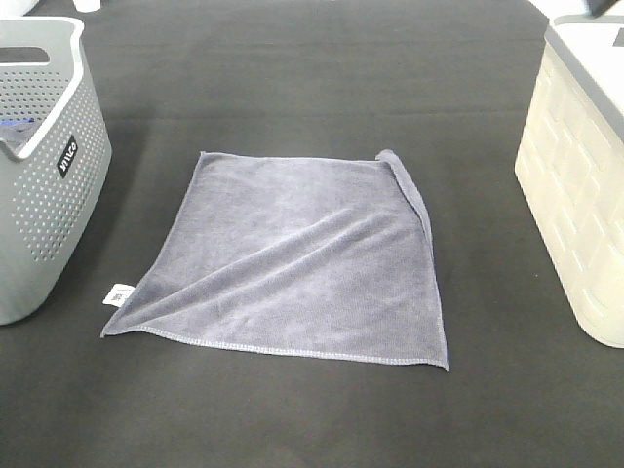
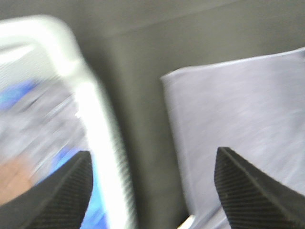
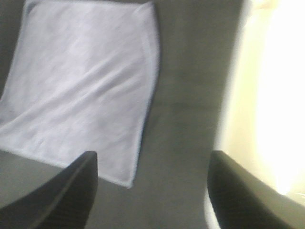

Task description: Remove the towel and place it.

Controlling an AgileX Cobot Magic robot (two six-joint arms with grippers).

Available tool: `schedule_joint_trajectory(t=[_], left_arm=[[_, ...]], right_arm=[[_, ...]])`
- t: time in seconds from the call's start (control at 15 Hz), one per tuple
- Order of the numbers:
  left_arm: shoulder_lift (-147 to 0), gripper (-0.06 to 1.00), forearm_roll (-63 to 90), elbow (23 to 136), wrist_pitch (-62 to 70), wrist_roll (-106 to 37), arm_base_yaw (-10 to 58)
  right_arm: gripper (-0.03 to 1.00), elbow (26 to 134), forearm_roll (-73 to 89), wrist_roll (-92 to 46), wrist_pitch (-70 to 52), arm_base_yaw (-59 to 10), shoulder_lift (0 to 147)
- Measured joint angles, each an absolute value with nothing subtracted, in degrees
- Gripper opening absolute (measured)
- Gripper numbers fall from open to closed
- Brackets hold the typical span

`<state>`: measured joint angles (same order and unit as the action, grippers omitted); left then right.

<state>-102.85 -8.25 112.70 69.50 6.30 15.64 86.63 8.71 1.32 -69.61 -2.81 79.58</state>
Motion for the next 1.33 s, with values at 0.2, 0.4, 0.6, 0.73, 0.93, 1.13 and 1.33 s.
schedule_joint_trajectory(t=[0.2, 0.4, 0.6, 0.73, 0.93, 1.13, 1.33], left_arm=[[-85.26, 0.68, -8.65, 94.82, 69.50, 7.91, 8.94], [-70.53, 0.68, -10.77, 80.44, 69.67, 10.94, 7.56], [-56.95, 0.68, -11.52, 69.96, 69.79, 14.32, 7.56], [-48.53, 0.68, -12.03, 65.03, 69.79, 14.61, 7.56], [-35.81, 0.68, -12.49, 57.35, 69.79, 14.61, 7.56], [-26.30, 0.68, -12.61, 51.45, 69.84, 14.38, 7.56], [-13.46, 0.68, -14.04, 43.37, 69.96, 12.55, 7.56]], right_arm=[[0.64, 86.06, 5.16, 1.38, -69.61, -1.66, 72.14], [0.64, 78.90, 4.98, 1.38, -69.61, -1.66, 61.19], [0.64, 66.06, 4.35, 3.04, -69.67, -1.66, 47.21], [0.64, 58.67, 1.89, 3.61, -69.73, -1.66, 37.53], [0.64, 52.20, -3.61, 4.35, -69.79, -1.66, 24.29], [0.64, 49.62, -4.70, 3.44, -69.90, -1.66, 17.30], [0.64, 46.47, -4.70, 1.89, -69.90, -1.66, 8.88]])
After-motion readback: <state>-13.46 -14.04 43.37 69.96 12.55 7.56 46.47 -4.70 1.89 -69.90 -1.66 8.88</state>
